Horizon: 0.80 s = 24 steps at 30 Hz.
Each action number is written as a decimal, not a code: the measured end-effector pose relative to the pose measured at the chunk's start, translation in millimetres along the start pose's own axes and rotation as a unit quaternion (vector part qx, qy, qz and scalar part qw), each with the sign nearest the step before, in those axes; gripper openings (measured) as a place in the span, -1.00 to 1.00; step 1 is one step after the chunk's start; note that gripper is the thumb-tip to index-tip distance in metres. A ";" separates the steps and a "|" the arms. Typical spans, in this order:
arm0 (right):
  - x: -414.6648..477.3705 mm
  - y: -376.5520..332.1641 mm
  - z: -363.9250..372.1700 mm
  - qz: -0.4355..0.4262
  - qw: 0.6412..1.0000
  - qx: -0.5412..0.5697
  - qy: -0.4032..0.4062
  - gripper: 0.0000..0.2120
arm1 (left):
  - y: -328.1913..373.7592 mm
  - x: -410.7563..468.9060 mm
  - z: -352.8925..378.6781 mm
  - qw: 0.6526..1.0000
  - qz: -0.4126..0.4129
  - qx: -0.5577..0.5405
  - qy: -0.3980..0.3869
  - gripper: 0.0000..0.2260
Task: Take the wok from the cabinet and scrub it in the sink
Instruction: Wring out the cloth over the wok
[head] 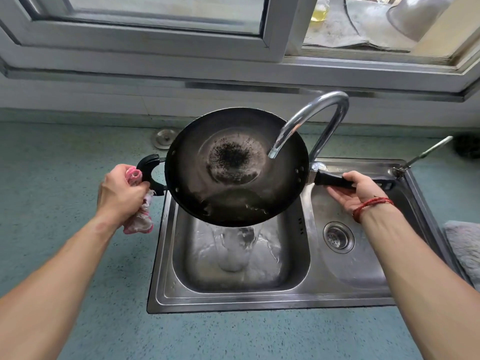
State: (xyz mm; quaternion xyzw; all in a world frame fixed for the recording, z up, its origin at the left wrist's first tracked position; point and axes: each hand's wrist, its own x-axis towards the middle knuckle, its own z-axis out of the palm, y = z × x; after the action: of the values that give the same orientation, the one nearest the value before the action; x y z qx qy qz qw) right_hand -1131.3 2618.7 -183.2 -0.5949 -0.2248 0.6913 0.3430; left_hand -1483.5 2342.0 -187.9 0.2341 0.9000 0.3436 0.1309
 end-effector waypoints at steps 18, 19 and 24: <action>3.4 -1.6 18.4 0.014 0.997 0.060 -0.039 -0.88 | -9.2 3.7 9.9 0.996 0.021 0.073 0.043 -0.76; 4.5 -1.0 18.7 0.015 0.997 0.061 -0.040 -0.89 | -10.1 3.3 10.6 0.996 0.023 0.074 0.045 -0.76; 7.7 2.7 15.1 0.013 0.997 0.069 -0.040 -0.83 | -11.0 -1.6 14.9 0.996 0.013 0.066 0.054 -0.78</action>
State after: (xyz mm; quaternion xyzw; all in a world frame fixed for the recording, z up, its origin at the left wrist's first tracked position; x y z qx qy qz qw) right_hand -1147.0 2624.0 -187.4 -0.5445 -0.1827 0.7329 0.3647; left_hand -1479.8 2342.3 -206.1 0.2354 0.9233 0.2972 0.0621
